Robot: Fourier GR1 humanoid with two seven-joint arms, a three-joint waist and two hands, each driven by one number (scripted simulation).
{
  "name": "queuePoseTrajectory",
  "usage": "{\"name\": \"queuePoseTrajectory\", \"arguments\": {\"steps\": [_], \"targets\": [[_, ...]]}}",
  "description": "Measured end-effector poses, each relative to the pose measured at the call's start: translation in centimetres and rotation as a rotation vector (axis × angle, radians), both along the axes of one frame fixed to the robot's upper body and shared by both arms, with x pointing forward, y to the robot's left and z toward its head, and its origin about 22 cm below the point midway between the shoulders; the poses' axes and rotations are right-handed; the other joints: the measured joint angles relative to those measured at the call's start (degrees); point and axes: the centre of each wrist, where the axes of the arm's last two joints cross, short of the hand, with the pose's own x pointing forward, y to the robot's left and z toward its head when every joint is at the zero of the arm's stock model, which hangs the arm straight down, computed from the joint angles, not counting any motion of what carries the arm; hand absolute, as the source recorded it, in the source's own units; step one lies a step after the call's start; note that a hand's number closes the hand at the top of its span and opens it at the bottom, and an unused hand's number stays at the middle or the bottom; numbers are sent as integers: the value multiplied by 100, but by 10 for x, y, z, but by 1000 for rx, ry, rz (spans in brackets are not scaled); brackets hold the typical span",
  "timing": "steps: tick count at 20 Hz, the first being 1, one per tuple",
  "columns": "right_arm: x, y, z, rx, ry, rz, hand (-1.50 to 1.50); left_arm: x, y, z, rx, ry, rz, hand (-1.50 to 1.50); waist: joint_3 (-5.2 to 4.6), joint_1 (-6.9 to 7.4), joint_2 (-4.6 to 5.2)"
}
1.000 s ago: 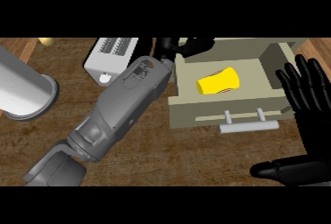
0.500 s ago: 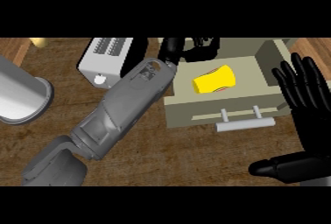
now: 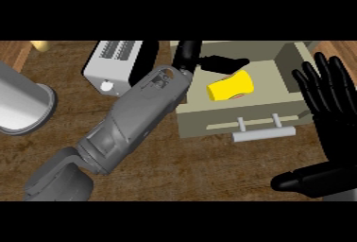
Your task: Pick up the cup, place it into the drawer and close the drawer
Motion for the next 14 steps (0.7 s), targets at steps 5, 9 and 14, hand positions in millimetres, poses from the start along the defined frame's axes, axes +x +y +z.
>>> {"name": "queuePoseTrajectory", "arguments": {"steps": [5, 9, 14], "targets": [[1, -3, 3, 25, 13, 26, -150, 0, -1, 6, -124, -38, -47, -150, -4, 132, -31], [-11, -10, 3, 28, 18, 33, 150, 0, -3, 16, -212, -38, -77, -150, -5, 290, -85], [-15, -25, 2, -64, 13, 53, 150, 0, 12, 21, -289, -21, -68, -150, -7, 542, -151]]}}
